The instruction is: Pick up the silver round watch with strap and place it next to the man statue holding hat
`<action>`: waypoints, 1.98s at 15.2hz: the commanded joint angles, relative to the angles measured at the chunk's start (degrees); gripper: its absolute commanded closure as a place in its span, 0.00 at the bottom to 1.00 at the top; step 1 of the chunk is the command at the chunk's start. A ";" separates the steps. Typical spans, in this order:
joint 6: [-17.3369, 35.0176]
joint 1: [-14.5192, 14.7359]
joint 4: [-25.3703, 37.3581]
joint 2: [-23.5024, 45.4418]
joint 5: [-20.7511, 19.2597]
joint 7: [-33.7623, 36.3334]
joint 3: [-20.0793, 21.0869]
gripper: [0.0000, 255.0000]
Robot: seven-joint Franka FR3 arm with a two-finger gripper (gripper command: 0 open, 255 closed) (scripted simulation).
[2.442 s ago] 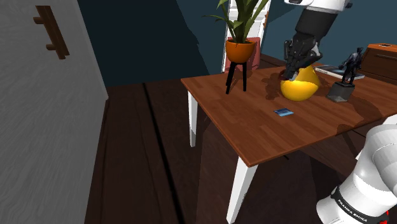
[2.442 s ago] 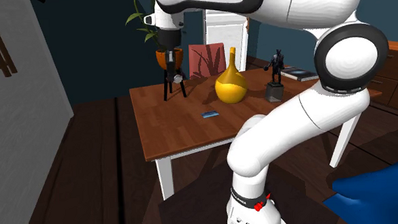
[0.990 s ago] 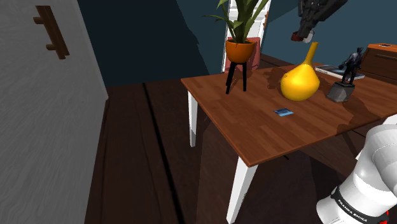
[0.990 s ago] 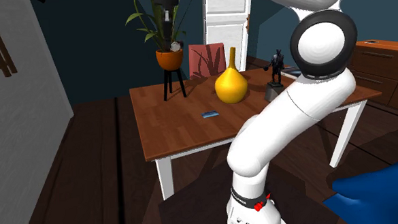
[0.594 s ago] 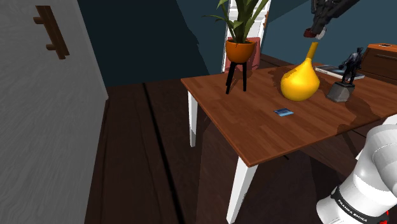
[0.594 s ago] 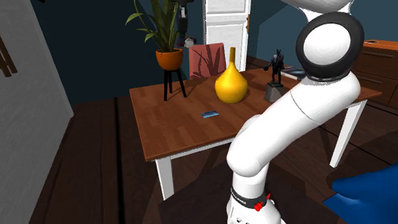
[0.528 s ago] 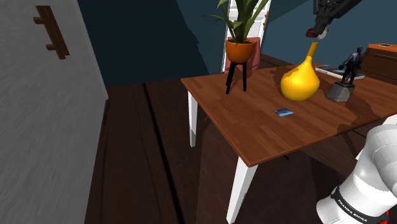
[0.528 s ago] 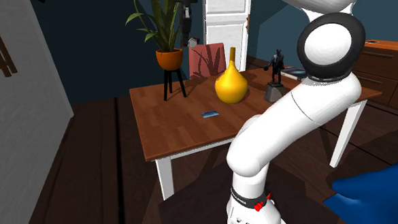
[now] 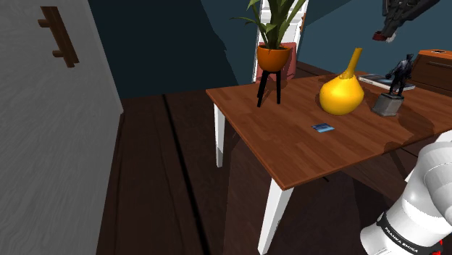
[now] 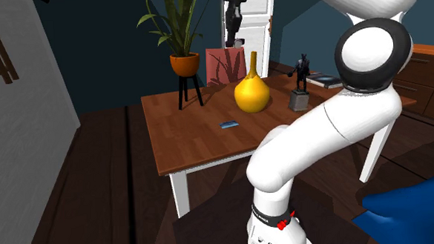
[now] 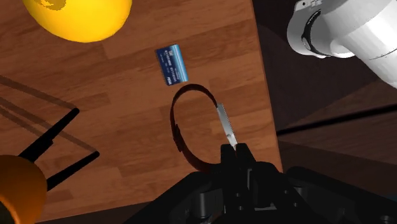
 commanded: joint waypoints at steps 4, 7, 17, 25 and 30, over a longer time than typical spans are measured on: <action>-1.53 -0.35 1.60 -1.29 -3.98 -6.85 -5.62 1.00; -2.28 -0.32 3.44 -1.34 -6.37 -11.17 -9.28 1.00; -3.99 2.38 13.92 1.91 -13.42 -26.56 -23.66 1.00; -4.27 8.91 24.98 6.44 -16.78 -38.27 -38.22 1.00; -0.72 6.10 17.65 2.89 -17.89 -36.59 -36.10 1.00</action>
